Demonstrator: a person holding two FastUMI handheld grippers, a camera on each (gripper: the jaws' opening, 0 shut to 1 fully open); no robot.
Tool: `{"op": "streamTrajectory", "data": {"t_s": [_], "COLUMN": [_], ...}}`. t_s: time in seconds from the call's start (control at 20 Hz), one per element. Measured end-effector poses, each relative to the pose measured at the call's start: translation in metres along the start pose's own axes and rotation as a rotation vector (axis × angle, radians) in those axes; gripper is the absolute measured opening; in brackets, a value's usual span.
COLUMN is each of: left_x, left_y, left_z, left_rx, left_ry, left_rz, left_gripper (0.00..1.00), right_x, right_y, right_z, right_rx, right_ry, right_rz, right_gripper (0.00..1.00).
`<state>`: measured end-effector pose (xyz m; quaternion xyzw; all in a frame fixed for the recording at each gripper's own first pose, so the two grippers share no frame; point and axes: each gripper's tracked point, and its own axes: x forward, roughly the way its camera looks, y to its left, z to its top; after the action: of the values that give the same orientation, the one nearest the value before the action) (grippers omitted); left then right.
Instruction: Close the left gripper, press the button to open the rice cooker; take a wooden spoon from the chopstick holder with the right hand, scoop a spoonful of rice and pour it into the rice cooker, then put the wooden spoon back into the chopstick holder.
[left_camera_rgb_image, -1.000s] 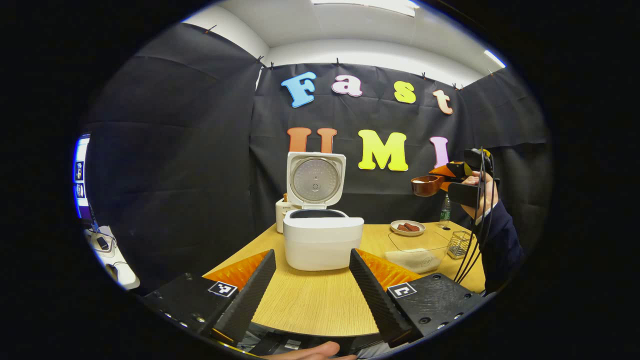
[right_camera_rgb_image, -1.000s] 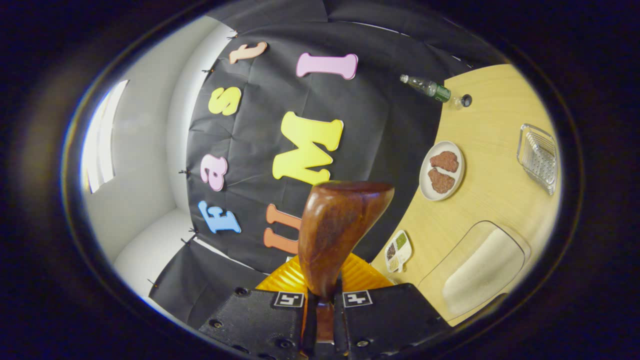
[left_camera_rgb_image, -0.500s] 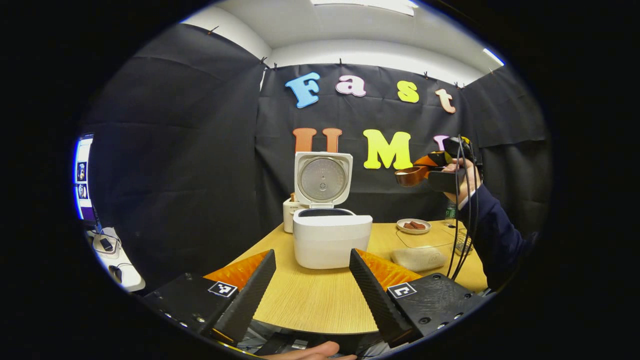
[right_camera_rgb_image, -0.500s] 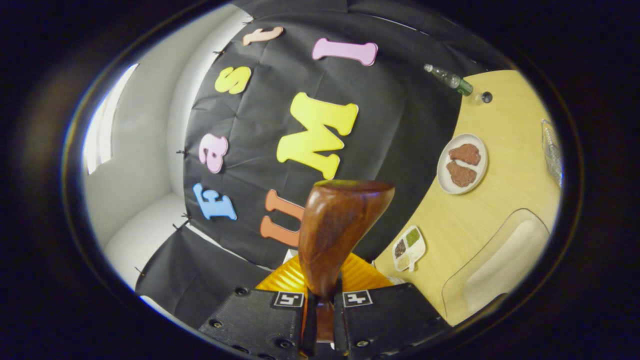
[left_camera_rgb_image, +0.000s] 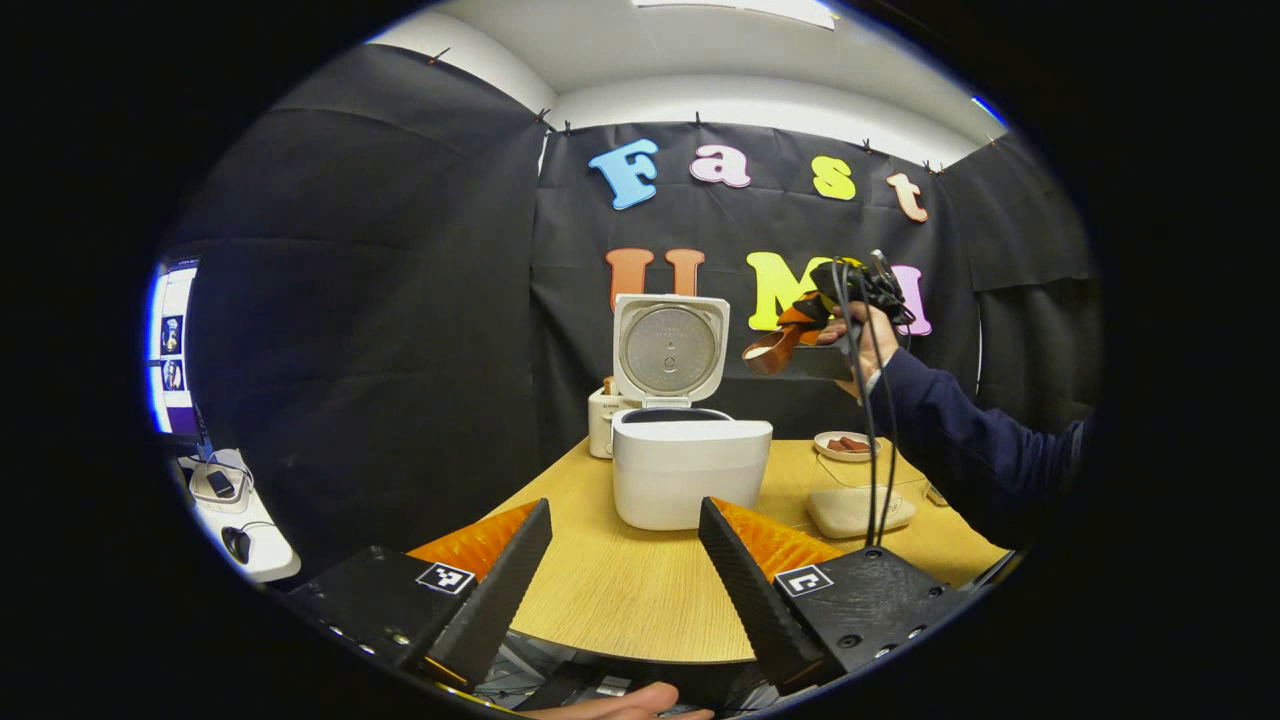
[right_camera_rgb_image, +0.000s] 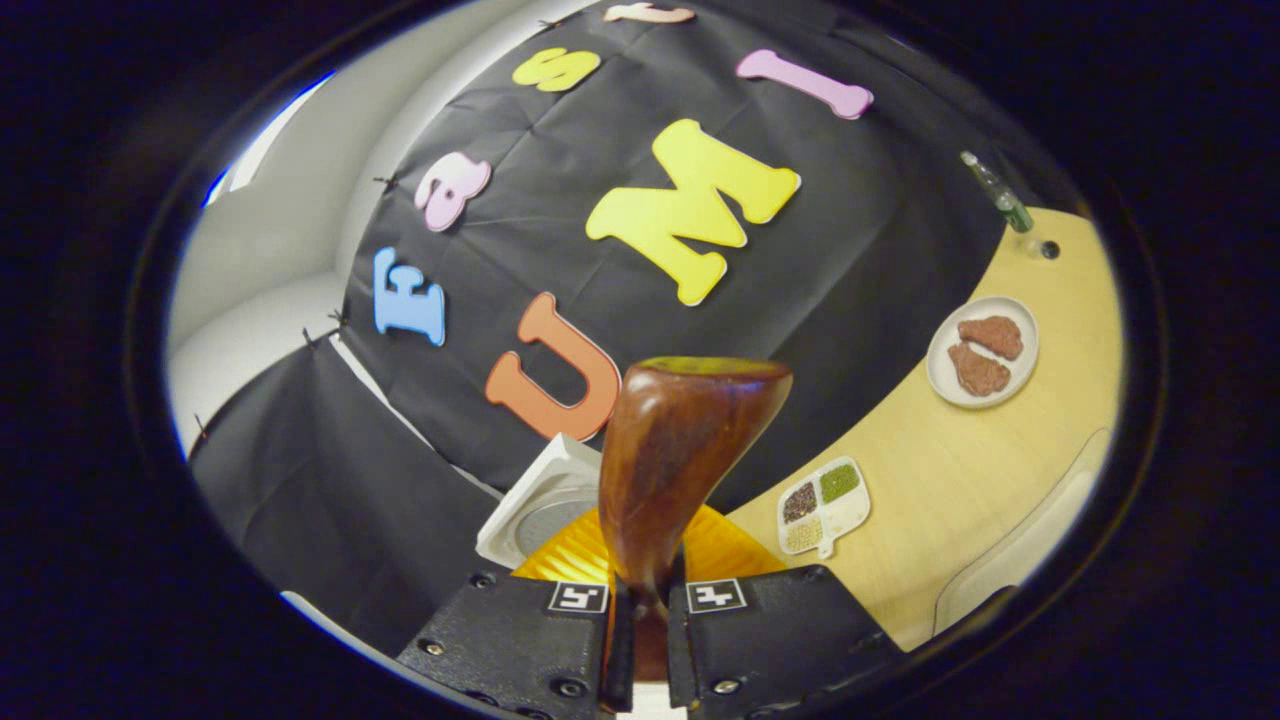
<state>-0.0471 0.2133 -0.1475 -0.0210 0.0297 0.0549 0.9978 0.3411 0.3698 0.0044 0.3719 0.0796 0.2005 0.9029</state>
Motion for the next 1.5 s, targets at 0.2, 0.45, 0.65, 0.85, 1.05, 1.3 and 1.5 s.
{"op": "streamTrajectory", "data": {"t_s": [0.2,0.45,0.65,0.85,1.05,1.3,1.5], "left_x": [0.002,0.005,0.009,0.005,0.004,-0.002,-0.007], "left_y": [0.002,0.004,0.005,0.001,-0.001,-0.009,-0.023], "left_z": [-0.006,-0.011,-0.014,-0.012,-0.007,-0.002,0.008], "left_rx": [-0.010,-0.016,-0.023,-0.019,-0.027,-0.022,-0.006], "left_ry": [0.010,0.026,0.049,0.046,0.045,0.051,0.038], "left_rz": [0.002,0.006,0.011,0.002,-0.004,-0.008,-0.012], "left_gripper": [0.94,0.94,0.94,0.94,0.94,0.94,0.94], "right_x": [0.040,0.063,0.069,0.065,0.051,0.036,0.001], "right_y": [0.006,0.029,0.055,0.074,0.085,0.091,0.080], "right_z": [-0.023,-0.052,-0.072,-0.093,-0.101,-0.092,-0.062], "right_rx": [-0.180,-0.488,-0.729,-0.987,-1.169,-1.175,-1.125], "right_ry": [0.022,0.070,0.050,0.048,0.008,-0.028,-0.044], "right_rz": [-0.039,-0.040,0.004,0.065,0.109,0.111,0.102], "right_gripper": [0.15,0.19,0.15,0.15,0.17,0.16,0.18]}}
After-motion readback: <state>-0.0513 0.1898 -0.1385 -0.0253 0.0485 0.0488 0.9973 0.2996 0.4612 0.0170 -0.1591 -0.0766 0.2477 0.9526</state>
